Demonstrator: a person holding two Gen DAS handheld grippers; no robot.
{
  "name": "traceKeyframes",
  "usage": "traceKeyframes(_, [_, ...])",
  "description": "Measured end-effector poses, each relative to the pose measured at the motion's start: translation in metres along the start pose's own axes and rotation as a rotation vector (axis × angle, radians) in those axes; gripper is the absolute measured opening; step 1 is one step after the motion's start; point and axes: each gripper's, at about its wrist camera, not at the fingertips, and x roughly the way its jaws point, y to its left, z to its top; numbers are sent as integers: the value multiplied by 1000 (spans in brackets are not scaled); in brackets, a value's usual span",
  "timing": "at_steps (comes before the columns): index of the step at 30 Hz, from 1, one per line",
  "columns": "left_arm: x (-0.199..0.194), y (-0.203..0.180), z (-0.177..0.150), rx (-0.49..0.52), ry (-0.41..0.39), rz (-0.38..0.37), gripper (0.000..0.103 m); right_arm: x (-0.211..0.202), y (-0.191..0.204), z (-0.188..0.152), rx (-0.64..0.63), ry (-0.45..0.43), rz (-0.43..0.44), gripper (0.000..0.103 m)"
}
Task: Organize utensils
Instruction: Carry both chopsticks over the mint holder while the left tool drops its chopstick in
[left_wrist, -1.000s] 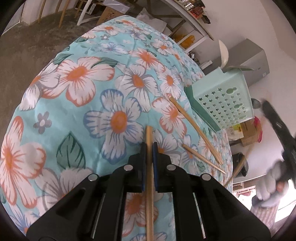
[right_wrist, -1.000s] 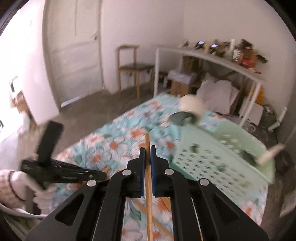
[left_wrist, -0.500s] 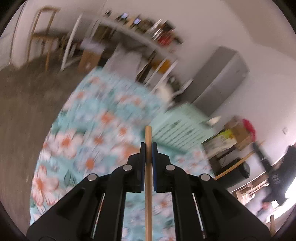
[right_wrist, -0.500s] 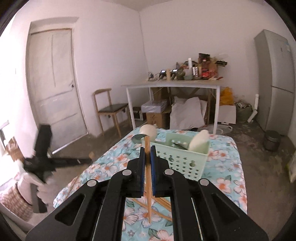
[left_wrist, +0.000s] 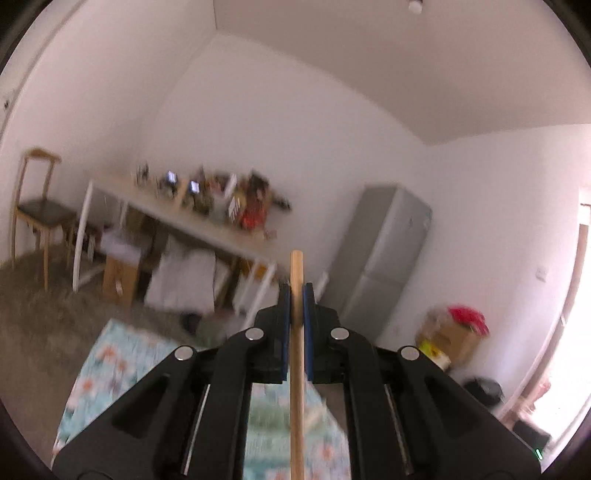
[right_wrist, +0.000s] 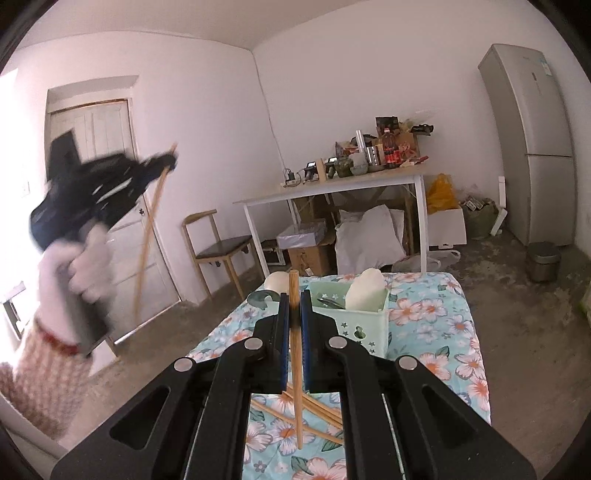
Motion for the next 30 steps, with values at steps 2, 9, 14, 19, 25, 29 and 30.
traceKeyframes(2, [21, -7, 1, -3, -70, 15, 6, -1, 0, 1, 0, -7, 2, 6])
traceKeyframes(9, [97, -13, -19, -24, -144, 64, 6, 5, -20, 6, 25, -7, 10, 6])
traceKeyframes(14, [136, -2, -37, -29, -128, 118, 6, 18, -37, 8, 38, 5, 20, 6])
traceKeyframes(19, [157, 15, -50, -35, -119, 175, 6, 29, -48, 6, 52, 18, 35, 6])
traceKeyframes(25, [176, 25, -75, -42, -72, 227, 6, 36, -55, 0, 74, 35, 36, 6])
traceKeyframes(29, [182, 29, -89, -15, -56, 252, 6, 36, -56, -1, 72, 40, 30, 6])
traceKeyframes(30, [181, 30, -92, -13, -46, 252, 6, 35, -55, -1, 71, 39, 29, 6])
